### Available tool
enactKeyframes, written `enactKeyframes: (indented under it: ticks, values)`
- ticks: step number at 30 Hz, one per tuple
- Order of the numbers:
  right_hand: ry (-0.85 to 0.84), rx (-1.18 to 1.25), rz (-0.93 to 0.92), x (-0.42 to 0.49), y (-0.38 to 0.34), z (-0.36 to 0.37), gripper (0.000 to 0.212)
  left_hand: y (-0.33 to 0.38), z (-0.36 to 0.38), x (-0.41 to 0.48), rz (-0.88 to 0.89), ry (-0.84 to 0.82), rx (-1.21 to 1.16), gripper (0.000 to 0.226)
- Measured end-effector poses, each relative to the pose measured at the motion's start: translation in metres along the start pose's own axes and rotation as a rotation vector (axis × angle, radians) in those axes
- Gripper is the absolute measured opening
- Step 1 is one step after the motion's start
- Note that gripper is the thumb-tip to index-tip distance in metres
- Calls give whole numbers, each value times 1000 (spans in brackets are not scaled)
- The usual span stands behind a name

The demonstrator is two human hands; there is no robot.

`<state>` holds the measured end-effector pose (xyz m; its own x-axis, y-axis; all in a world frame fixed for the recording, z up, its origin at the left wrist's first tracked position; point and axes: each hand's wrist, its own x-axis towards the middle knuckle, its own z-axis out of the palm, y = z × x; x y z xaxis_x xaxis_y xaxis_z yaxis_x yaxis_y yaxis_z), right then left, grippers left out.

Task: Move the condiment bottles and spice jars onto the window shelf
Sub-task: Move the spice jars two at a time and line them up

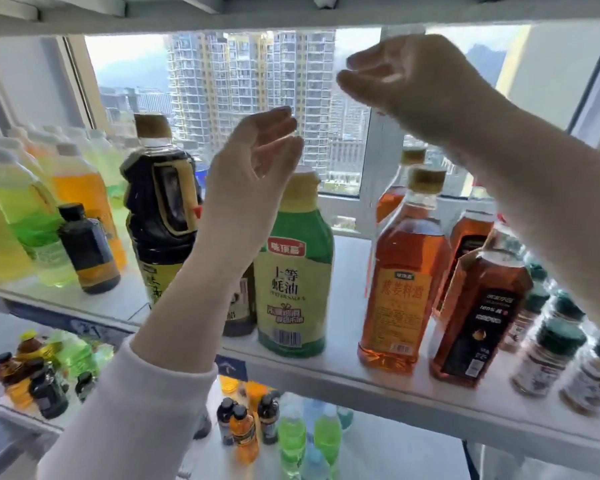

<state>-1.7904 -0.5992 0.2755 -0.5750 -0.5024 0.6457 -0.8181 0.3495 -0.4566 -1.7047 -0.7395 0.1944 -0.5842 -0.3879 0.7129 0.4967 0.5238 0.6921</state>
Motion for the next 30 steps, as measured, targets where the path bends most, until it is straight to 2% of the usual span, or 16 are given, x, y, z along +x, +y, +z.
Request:
enactKeyframes:
  ticks: [3, 10, 15, 19, 23, 30]
  values:
    - [92, 89, 55, -27, -21, 31, 40, -13, -27, -9, 38, 10, -19, 23]
    - [303, 506, 372, -134, -6, 116, 29, -67, -30, -85, -132, 44, -255, 30]
    - [395, 574, 545, -178, 25, 171, 26, -103, -23, -128, -221, 40, -155, 36]
    - [323, 626, 621, -198, 36, 196, 32, -116, -18, -145, -338, -4, -123, 37]
    - [236, 665, 618, -201, 37, 207, 37, -121, -10, -152, -408, -47, -131, 36]
    - [223, 630, 628, -200, 41, 210, 36, -123, -3, -152, -431, -47, -46, 44]
